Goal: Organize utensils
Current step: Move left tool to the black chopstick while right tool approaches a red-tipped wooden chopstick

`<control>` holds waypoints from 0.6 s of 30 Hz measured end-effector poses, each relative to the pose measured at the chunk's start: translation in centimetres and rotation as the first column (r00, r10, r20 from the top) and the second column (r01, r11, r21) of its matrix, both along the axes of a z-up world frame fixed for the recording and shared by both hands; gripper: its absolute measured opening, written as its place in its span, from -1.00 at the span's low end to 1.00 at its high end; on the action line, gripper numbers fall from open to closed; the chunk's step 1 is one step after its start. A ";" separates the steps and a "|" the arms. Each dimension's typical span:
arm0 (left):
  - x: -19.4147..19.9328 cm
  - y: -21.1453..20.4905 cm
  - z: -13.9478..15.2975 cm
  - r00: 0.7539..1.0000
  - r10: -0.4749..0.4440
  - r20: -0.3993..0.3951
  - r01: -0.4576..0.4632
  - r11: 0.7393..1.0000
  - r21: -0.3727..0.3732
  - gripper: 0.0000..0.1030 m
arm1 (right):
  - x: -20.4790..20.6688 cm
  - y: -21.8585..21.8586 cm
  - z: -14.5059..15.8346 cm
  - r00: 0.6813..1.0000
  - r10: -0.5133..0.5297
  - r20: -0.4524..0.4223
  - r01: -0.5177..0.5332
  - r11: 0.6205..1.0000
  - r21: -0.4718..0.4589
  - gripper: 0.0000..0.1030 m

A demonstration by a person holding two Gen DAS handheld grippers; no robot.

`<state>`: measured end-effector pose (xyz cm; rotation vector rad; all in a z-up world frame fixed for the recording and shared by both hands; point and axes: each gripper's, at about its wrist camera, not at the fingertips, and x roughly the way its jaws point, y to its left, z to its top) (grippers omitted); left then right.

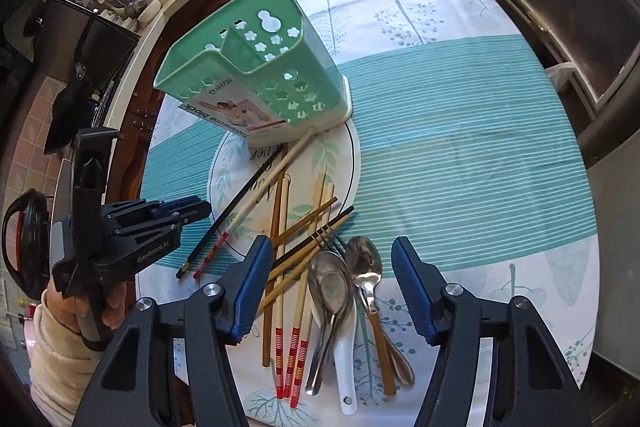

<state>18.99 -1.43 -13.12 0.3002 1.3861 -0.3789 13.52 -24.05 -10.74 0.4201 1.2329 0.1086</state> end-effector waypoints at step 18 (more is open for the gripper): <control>2.2 0.8 -3.5 0.991 -0.057 -0.120 0.072 0.989 0.128 -0.78 | 2.4 3.4 -1.8 0.998 0.056 -0.040 -0.055 0.998 0.028 0.23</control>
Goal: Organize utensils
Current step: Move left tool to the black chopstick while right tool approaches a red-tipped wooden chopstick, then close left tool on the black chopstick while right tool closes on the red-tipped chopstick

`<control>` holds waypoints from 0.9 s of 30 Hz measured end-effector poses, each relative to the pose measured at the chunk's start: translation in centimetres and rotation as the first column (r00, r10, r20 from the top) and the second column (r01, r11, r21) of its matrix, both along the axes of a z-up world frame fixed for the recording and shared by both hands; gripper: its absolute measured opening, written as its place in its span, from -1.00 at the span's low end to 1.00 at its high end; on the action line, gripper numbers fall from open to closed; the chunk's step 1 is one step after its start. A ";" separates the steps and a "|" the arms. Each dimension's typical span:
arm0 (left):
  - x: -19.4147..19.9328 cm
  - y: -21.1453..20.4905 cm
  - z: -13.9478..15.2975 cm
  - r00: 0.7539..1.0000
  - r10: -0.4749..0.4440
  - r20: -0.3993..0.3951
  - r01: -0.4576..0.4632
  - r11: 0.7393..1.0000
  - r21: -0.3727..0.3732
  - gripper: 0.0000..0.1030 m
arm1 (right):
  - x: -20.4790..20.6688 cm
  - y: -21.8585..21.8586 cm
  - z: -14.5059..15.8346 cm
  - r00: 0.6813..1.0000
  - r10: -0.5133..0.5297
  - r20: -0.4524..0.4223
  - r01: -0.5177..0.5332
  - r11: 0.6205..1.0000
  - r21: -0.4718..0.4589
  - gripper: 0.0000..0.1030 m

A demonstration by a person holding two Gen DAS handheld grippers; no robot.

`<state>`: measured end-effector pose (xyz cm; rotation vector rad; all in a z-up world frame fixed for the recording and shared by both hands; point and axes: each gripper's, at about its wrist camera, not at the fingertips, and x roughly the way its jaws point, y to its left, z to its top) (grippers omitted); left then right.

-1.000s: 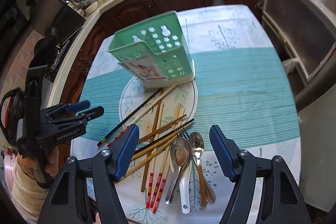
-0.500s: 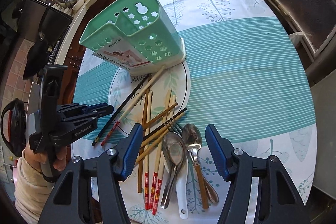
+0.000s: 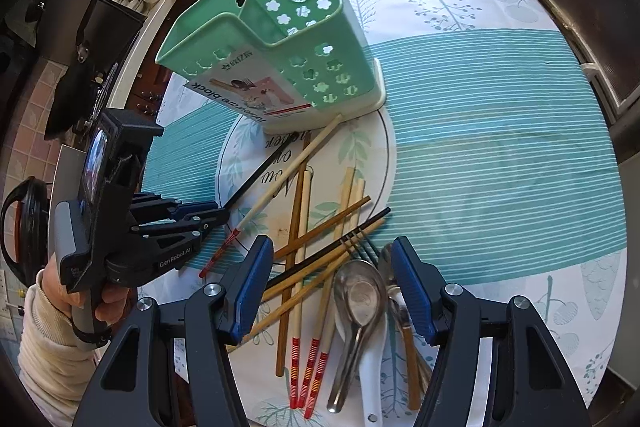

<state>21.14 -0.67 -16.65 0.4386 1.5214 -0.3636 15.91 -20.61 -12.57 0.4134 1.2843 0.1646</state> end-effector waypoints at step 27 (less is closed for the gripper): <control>-3.9 1.0 1.6 1.000 0.000 0.020 0.002 0.997 -0.071 -1.00 | 5.9 8.1 -5.3 0.969 -0.151 -0.197 0.180 0.974 0.139 -0.44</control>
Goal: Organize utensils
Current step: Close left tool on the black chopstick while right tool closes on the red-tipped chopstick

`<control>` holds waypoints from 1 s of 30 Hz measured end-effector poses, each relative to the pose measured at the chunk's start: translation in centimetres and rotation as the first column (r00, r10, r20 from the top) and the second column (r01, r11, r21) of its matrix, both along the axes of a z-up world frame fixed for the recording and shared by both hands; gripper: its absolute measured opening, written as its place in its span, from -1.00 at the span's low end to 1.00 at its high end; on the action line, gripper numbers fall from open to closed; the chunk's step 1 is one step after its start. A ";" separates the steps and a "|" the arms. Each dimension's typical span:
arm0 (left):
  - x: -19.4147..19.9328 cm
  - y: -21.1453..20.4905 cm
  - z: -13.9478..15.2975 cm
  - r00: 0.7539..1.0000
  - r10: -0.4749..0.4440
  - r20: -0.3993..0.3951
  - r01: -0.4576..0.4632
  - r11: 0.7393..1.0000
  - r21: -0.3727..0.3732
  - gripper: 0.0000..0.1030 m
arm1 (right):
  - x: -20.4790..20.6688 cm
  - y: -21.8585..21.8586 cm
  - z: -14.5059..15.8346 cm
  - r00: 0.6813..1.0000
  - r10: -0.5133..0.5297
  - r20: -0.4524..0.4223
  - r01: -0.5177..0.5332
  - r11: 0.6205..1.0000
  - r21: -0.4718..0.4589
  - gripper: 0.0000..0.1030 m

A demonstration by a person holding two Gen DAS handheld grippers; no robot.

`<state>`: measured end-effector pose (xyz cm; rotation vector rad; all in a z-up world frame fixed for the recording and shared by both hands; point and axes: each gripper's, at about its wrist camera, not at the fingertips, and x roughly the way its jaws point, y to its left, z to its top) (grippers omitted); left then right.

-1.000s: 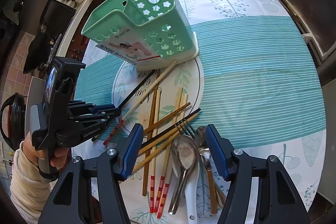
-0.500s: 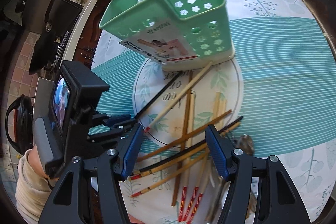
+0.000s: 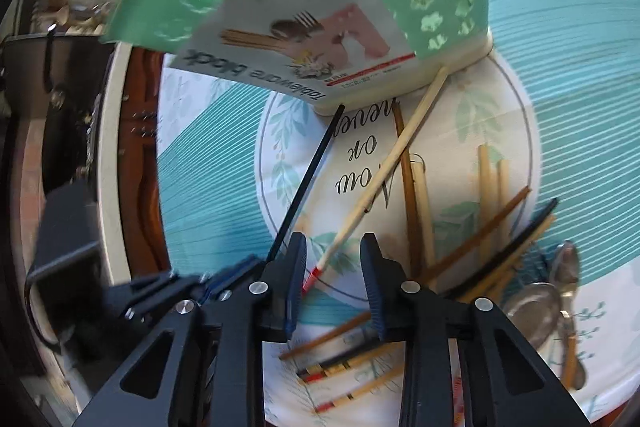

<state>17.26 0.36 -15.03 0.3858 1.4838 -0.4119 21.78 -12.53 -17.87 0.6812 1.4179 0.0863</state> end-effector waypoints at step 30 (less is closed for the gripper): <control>4.2 0.4 -0.9 0.994 -0.081 -0.078 0.075 0.994 -0.074 -0.58 | -0.1 1.7 -0.9 0.978 -0.194 -0.075 0.187 0.978 -0.089 -0.87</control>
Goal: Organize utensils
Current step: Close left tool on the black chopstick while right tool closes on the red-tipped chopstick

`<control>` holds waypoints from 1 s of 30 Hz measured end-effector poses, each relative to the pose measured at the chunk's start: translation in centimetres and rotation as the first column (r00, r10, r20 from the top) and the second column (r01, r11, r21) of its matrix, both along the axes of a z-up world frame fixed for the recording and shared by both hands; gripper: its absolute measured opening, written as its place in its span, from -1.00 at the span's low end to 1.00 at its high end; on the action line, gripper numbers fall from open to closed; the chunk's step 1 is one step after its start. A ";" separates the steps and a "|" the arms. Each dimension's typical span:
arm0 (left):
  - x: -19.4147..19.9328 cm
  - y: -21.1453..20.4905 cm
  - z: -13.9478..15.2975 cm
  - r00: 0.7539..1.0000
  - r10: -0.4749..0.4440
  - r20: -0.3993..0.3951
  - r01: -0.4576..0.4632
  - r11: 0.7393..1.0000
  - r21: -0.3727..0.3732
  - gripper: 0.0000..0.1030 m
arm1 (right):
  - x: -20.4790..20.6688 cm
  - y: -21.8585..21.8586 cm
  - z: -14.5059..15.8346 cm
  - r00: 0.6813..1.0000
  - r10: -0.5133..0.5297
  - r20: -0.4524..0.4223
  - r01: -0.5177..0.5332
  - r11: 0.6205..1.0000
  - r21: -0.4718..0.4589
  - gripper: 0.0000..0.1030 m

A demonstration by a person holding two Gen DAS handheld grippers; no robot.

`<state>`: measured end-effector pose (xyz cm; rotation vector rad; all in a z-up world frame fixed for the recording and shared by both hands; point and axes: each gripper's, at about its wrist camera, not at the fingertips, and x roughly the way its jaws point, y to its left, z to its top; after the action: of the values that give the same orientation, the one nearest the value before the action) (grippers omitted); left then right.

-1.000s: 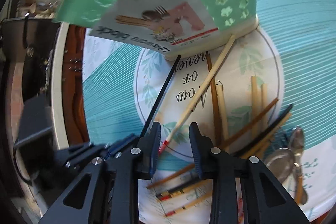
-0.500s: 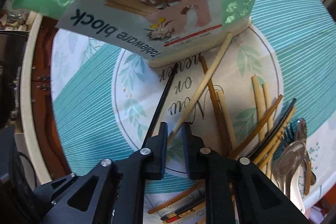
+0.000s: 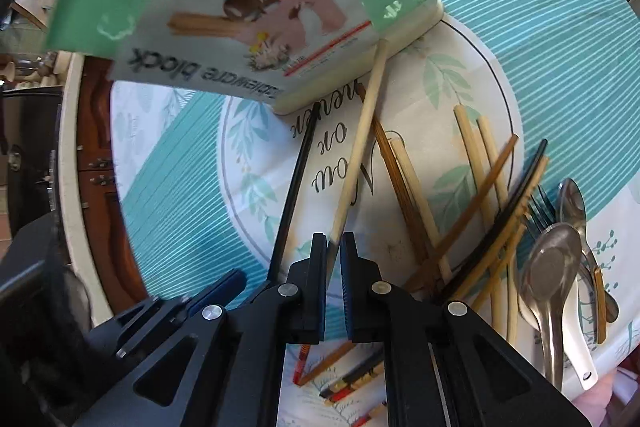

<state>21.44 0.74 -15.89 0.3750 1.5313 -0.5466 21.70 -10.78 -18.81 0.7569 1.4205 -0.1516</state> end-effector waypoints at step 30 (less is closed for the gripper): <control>-4.9 -1.4 0.3 0.998 -0.017 0.069 0.011 0.996 0.088 -0.94 | -7.7 -6.5 3.3 0.990 0.006 0.142 -0.045 0.961 0.274 -0.89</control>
<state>16.58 -0.64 -15.56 0.4679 1.4901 -0.4731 14.00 -17.23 -15.51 0.9598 1.3313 0.1219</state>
